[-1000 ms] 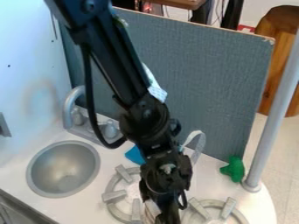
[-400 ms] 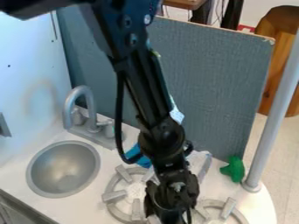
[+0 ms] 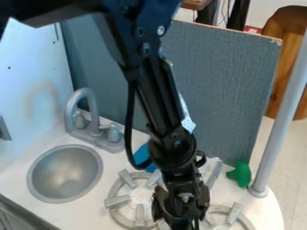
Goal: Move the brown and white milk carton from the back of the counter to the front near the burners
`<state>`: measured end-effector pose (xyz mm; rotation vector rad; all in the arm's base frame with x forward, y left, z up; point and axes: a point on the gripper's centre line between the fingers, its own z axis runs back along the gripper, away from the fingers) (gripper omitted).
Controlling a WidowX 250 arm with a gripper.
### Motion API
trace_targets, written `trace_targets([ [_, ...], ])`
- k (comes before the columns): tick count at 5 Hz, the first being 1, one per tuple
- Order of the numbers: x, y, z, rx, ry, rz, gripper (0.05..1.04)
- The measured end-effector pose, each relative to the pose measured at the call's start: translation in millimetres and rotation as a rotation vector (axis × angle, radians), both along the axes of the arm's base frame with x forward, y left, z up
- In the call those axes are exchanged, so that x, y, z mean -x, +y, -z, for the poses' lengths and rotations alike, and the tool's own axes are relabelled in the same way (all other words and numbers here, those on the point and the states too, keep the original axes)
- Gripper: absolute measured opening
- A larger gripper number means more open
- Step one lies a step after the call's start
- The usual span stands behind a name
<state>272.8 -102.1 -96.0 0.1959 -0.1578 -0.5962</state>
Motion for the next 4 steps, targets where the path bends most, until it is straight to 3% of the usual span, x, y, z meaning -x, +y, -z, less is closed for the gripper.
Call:
trace_targets([
  [2,-3,-4,-5.7,0.017,0.004,0.011,1.009],
  [4,-37,-13,-82.9,0.169,-0.105,-0.069,1.009],
])
